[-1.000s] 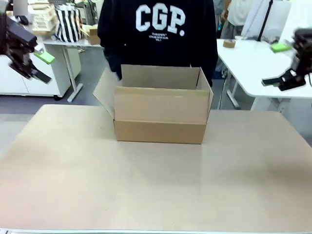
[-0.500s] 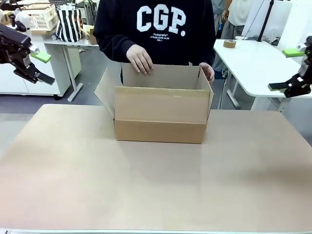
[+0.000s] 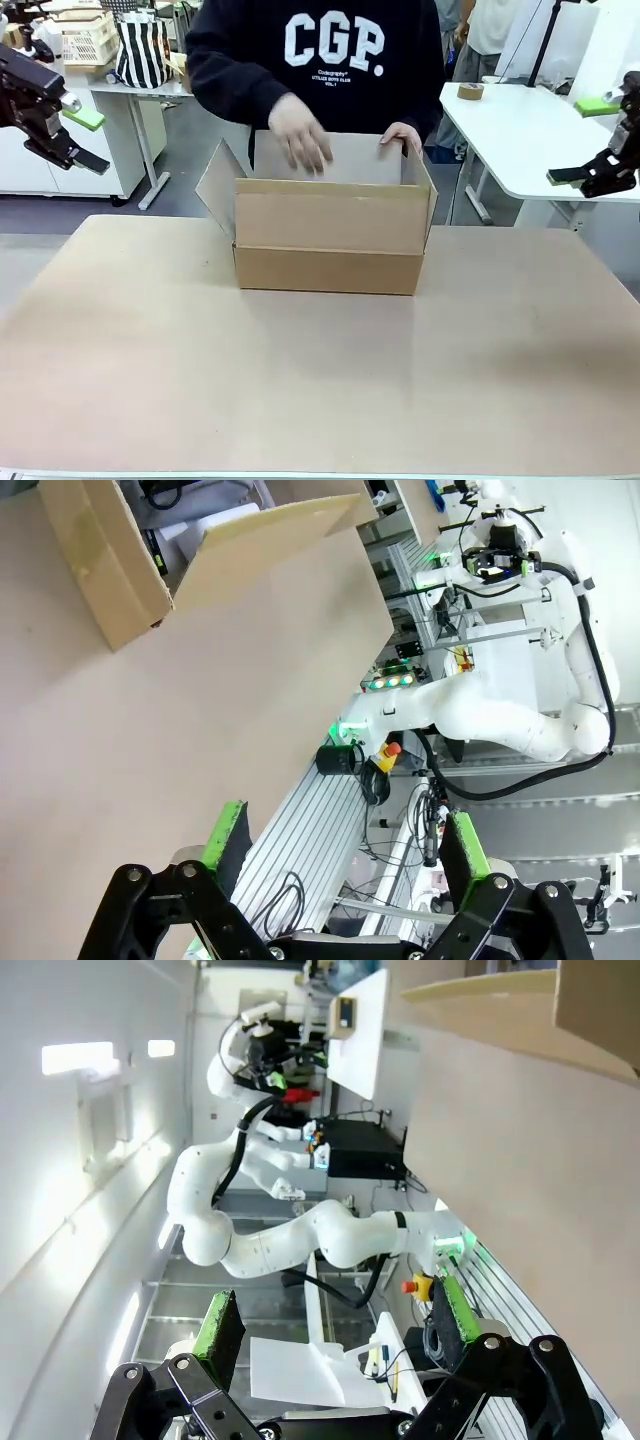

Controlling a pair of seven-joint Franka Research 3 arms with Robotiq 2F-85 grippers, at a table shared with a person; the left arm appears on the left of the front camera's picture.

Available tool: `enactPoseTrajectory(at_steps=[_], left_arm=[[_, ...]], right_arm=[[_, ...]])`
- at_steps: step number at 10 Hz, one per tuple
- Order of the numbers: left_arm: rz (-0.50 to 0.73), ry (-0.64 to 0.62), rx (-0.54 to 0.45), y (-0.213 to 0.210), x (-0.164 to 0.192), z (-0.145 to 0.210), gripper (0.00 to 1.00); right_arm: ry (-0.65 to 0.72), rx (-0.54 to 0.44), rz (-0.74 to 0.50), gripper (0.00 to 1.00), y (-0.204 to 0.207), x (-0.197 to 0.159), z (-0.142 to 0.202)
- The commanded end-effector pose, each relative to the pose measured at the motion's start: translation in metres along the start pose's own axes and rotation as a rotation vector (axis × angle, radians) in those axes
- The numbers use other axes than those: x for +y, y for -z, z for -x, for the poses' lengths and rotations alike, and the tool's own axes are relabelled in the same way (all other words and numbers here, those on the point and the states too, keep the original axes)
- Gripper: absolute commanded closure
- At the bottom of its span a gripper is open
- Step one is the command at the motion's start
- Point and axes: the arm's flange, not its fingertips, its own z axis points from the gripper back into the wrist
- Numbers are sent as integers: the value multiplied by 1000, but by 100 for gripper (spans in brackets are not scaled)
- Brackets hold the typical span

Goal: Pack the gift set into the box.
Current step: Press and hold the closed box until the human finishes sealing it.

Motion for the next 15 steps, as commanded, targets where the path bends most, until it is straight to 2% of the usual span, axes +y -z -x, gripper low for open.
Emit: enactPoseTrajectory(at_steps=[1,15], left_arm=[[-10,-8,2,-1,0,1,0],[-10,-8,2,-1,0,1,0]], right_arm=[[7,-1,-1,0,-1,3,-1],[7,-1,-1,0,-1,3,-1]])
